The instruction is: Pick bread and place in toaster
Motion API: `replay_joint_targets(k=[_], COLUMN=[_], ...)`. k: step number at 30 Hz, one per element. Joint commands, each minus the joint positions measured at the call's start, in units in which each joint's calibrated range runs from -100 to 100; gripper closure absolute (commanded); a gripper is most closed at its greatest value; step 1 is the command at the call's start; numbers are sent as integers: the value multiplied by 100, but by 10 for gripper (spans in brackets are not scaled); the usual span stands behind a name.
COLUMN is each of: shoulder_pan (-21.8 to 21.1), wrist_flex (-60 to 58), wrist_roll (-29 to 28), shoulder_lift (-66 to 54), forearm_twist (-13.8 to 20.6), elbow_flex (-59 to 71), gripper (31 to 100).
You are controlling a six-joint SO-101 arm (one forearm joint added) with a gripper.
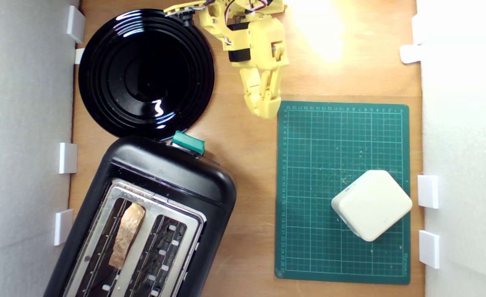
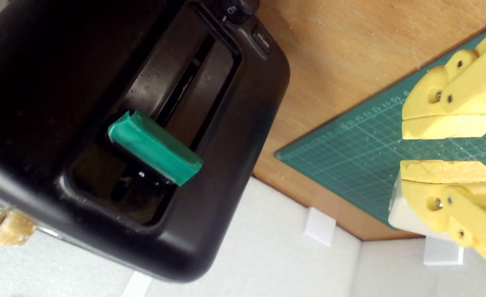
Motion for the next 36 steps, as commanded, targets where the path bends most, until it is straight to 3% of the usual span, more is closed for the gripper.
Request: replay_joint_targets(k=[1, 11, 20, 36], shoulder_pan=[-5, 3, -5, -5], wrist_flex=[-49, -41, 207, 514], wrist_roll=[33, 27, -14, -20], shoulder_lift=[-76, -76, -68, -68], forearm_twist=[6, 169, 414, 423], elbow_flex=[193, 483, 501, 483], gripper=[843, 960, 968, 964])
